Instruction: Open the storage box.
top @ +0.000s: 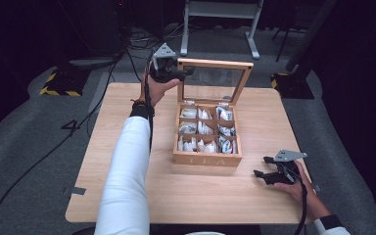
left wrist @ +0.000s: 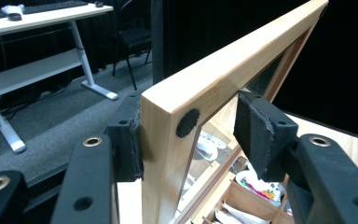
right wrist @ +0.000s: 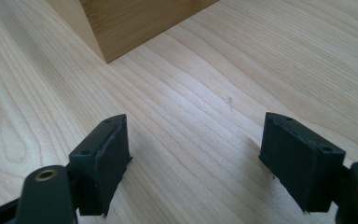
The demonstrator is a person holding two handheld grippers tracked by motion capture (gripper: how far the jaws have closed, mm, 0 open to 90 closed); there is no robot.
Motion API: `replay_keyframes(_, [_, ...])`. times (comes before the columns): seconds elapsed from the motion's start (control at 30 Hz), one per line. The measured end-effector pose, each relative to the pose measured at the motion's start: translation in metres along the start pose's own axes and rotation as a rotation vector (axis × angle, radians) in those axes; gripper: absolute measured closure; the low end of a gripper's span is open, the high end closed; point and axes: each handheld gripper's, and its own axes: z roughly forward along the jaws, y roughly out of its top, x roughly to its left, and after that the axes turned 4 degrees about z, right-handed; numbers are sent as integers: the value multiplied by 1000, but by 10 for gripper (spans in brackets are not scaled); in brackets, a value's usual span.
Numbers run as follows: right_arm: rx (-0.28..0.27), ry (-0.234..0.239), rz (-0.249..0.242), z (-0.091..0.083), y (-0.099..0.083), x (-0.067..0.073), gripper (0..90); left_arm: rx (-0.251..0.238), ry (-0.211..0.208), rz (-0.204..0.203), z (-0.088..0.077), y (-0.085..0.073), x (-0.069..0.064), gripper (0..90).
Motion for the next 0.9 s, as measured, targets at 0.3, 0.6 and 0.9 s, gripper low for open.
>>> replay_keyframes(0.3, [-2, -5, 4, 1, 0, 1, 233, 50, 62, 18, 13, 6, 9, 501])
replay_keyframes(0.6, [-2, -6, 4, 1, 0, 1, 231, 71, 93, -4, 26, 6, 16, 470])
replay_keyframes(0.9, [0, -4, 7, 0, 0, 1, 231, 59, 69, -83, 37, 0, 31, 470])
